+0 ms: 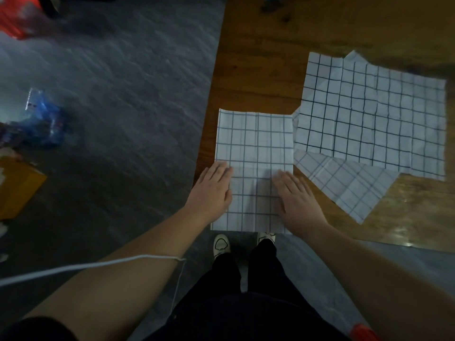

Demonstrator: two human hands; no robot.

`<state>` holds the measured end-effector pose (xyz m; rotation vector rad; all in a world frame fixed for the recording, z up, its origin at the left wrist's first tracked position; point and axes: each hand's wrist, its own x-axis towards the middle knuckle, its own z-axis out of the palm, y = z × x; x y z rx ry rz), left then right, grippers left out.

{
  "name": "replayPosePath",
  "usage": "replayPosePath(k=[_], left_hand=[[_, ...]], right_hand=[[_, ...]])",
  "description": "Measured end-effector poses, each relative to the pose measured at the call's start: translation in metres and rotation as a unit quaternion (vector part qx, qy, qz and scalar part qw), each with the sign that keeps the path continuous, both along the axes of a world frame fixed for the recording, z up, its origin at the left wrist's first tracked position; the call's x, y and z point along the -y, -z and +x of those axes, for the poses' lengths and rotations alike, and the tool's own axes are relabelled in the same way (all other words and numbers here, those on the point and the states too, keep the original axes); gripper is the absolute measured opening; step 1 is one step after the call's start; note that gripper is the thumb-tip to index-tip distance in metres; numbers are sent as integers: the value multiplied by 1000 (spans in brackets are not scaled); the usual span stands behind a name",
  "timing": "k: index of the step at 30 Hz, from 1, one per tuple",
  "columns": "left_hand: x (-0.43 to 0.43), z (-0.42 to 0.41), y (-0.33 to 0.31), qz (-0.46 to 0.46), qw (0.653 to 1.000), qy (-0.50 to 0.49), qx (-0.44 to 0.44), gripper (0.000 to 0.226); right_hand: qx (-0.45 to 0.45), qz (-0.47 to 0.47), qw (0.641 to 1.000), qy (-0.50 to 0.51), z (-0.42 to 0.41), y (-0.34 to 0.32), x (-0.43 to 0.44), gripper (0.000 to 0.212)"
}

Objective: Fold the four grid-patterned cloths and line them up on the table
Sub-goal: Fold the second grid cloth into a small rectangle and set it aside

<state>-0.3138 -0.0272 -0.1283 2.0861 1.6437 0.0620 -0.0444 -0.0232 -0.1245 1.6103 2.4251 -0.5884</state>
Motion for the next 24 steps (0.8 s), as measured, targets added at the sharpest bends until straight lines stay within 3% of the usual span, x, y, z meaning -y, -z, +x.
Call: replayPosePath(k=[4,10,15,24], left_hand=[[23,-23,3,0,993,117,-2,60],[58,-56,12,-27,972,229,-43,79],[64,-46,22,38,973,211,-82,78],[61,-41,15,31,990,136,15,56]], right_hand=[[-14,-11,993,-115,23,0,27,68],[62,-49,989,-127,59,4,43,80],[53,-6,996,-74,46,16,53,83],[-33,21,999,-23,38,9,61,60]])
